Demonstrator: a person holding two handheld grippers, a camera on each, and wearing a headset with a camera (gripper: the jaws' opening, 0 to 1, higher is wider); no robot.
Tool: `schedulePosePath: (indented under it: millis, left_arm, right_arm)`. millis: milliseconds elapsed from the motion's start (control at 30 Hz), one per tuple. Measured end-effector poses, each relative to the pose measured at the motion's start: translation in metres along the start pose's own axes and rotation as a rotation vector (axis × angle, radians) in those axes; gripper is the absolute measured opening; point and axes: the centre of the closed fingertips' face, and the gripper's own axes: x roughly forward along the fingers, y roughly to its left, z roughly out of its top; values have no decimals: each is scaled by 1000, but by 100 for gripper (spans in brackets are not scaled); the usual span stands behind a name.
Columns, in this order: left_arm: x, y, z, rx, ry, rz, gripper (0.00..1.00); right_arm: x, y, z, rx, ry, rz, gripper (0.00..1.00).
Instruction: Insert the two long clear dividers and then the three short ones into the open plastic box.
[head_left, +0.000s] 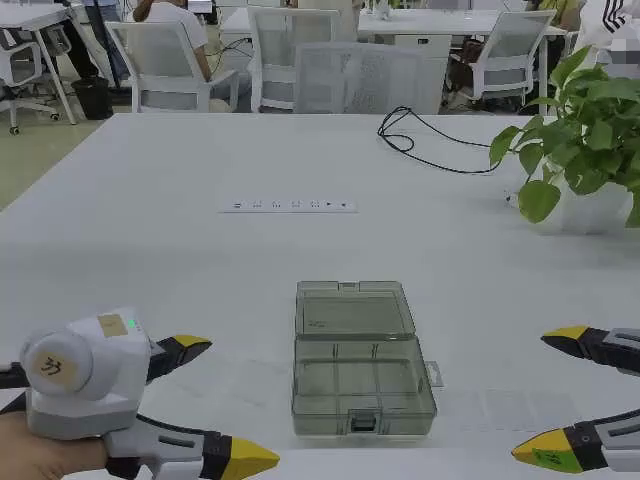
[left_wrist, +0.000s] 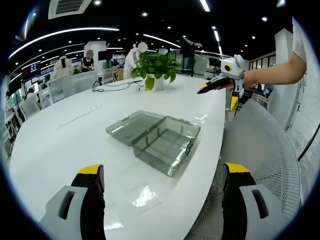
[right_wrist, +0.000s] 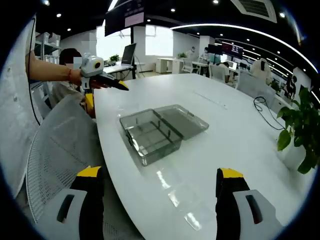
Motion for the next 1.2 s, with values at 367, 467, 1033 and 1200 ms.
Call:
schedulePosePath:
  millis: [367, 467, 1033, 1200]
  left_arm:
    - [0, -1, -1, 1, 4, -2, 100]
    - [0, -1, -2, 0, 3, -3, 100]
    - [1, -1, -3, 3, 10, -6, 100]
    - [3, 0, -4, 2, 14, -8, 100]
  right_arm:
    - [0, 0, -1, 2, -1, 0, 93]
    - [0, 0, -1, 2, 0, 0, 93]
    - [2, 0, -1, 7, -4, 3, 93]
    - [3, 0, -2, 7, 0, 5, 93]
